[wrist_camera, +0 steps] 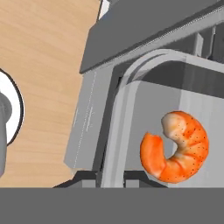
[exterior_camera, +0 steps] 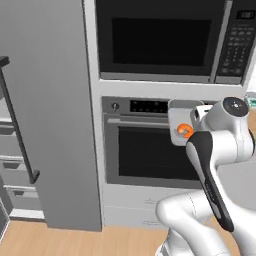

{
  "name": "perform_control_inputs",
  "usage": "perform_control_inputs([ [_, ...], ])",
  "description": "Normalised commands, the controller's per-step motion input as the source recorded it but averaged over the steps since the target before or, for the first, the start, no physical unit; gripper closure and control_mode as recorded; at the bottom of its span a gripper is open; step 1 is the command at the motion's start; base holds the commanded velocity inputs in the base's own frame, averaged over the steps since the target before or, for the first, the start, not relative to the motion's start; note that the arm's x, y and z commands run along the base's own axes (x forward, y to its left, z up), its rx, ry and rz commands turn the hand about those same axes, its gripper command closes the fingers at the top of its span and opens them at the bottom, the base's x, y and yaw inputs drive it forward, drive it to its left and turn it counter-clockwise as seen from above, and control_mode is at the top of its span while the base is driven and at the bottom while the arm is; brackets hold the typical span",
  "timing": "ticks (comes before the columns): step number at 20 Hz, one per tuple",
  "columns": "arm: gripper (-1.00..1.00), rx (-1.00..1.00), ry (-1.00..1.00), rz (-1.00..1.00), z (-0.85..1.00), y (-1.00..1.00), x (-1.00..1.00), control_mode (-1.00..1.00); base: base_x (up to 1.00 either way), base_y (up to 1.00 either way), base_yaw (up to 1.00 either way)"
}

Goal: Take the meat container that has the shrimp and place it on the second highest rack of the freezer. Then take the vegetable container that has the lemon and cucumber and place it on the highest rack of the freezer.

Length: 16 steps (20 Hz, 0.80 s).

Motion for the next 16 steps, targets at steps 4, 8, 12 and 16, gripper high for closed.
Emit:
perform_control_inputs([
  [4,1.0,0.0,0.0,0.0,0.0,0.0,0.0,1.0,0.03,1.0,0.26],
  [8,1.0,0.0,0.0,0.0,0.0,0.0,0.0,1.0,0.1,1.0,0.08],
  [12,1.0,0.0,0.0,0.0,0.0,0.0,0.0,1.0,0.38,1.0,-0.03],
  [16,1.0,0.0,0.0,0.0,0.0,0.0,0.0,1.0,0.25,1.0,-0.12],
])
